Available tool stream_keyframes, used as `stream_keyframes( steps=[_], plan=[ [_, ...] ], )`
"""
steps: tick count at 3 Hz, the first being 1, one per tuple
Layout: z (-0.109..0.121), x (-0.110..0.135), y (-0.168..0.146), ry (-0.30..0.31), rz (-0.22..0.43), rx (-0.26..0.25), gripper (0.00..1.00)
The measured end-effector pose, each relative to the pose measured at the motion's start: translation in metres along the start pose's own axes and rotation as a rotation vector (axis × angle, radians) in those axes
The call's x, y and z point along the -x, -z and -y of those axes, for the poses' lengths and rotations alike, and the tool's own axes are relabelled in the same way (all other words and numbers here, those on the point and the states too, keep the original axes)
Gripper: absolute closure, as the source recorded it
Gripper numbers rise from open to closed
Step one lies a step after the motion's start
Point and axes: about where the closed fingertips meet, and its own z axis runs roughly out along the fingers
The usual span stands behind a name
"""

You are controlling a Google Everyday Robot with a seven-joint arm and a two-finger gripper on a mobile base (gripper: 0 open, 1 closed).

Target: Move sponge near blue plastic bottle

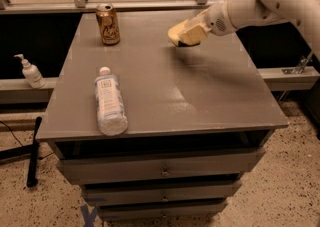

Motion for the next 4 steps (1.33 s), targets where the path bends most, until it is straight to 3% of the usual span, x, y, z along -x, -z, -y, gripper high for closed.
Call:
stream_keyframes(
  steps=[1, 2, 3, 4],
  plan=[
    [-0.078, 0.002, 0.028, 0.021, 0.011, 0.198, 1.00],
    [-0.160, -0.013, 0.044, -0.017, 0.010, 0.394, 1.00],
    [-0.225, -0.027, 0.051, -0.065, 0.009, 0.542, 1.00],
    [-0.271, -0.028, 0.052, -0.093, 0.032, 0.654, 1.00]
  ],
)
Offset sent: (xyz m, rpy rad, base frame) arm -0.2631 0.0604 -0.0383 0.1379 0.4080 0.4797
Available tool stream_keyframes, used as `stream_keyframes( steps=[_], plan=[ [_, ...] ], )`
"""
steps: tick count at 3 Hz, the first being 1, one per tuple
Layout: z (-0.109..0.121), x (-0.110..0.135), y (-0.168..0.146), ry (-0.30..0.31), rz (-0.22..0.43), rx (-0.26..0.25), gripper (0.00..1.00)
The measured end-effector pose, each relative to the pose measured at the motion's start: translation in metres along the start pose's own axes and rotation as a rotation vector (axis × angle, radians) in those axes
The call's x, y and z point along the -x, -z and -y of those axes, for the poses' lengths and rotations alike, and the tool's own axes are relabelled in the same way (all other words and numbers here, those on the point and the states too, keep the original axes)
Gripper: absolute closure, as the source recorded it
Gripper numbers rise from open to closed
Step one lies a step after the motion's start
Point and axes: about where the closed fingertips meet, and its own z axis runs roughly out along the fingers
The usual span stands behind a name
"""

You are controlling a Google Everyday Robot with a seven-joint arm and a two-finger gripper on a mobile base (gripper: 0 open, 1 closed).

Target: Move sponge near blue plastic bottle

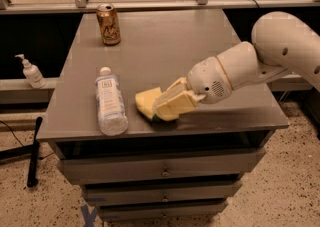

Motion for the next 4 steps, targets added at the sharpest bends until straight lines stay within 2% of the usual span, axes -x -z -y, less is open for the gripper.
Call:
stream_keyframes(
  steps=[1, 2, 4],
  plan=[
    [-0.020, 0.001, -0.015, -0.013, 0.015, 0.070, 0.83],
    [-0.030, 0.002, -0.022, -0.017, 0.024, 0.101, 0.60],
    [-0.029, 0.004, -0.022, -0.010, 0.036, 0.089, 0.12]
  ],
)
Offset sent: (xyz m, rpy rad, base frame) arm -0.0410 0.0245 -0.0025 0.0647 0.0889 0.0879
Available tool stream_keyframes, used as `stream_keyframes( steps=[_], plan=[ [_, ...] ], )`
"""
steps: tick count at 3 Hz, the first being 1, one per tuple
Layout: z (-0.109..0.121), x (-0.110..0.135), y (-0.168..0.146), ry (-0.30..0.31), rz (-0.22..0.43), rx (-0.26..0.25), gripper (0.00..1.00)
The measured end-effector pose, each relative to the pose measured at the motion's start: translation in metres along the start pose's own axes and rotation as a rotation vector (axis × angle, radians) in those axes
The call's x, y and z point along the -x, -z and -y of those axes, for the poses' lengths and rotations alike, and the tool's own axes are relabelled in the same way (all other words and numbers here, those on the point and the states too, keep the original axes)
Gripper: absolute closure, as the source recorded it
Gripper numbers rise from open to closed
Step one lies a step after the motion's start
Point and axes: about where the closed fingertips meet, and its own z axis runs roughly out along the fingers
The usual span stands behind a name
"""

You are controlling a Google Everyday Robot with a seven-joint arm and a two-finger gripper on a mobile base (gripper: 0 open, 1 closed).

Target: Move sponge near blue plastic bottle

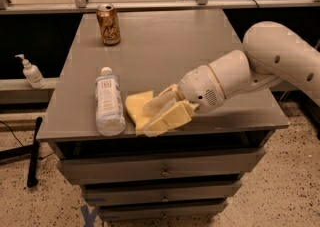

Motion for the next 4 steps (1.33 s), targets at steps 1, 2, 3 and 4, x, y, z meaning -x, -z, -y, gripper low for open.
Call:
stream_keyframes(
  steps=[1, 2, 3, 4],
  plan=[
    [0.004, 0.002, 0.002, 0.004, 0.005, -0.016, 0.00],
    [0.018, 0.008, 0.031, 0.017, 0.006, -0.090, 0.00],
    [0.032, 0.034, 0.096, 0.061, 0.028, -0.215, 0.00],
    [0.038, 0.053, 0.136, 0.106, 0.038, -0.288, 0.00]
  ],
)
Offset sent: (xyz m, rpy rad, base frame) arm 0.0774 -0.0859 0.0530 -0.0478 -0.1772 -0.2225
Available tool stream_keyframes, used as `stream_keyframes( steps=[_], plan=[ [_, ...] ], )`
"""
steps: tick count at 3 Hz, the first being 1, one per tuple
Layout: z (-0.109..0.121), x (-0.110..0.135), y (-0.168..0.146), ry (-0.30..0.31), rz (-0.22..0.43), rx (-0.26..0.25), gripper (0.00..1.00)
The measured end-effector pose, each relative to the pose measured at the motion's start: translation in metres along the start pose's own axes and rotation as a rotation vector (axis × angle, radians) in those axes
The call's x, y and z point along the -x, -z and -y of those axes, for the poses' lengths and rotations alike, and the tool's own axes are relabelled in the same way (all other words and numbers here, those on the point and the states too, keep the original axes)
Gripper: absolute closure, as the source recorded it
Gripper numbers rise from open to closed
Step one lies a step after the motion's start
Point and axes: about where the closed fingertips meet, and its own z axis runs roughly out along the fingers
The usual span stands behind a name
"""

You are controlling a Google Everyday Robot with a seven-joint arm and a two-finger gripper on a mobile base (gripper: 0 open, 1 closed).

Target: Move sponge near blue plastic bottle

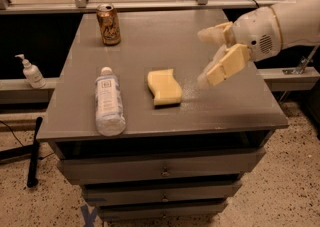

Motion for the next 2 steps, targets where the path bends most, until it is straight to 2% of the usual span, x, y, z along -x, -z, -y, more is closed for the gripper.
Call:
stream_keyframes(
  steps=[1, 2],
  plan=[
    [0.014, -0.005, 0.013, 0.059, -0.014, -0.075, 0.00],
    [0.038, -0.014, 0.040, 0.141, -0.028, -0.159, 0.00]
  ],
)
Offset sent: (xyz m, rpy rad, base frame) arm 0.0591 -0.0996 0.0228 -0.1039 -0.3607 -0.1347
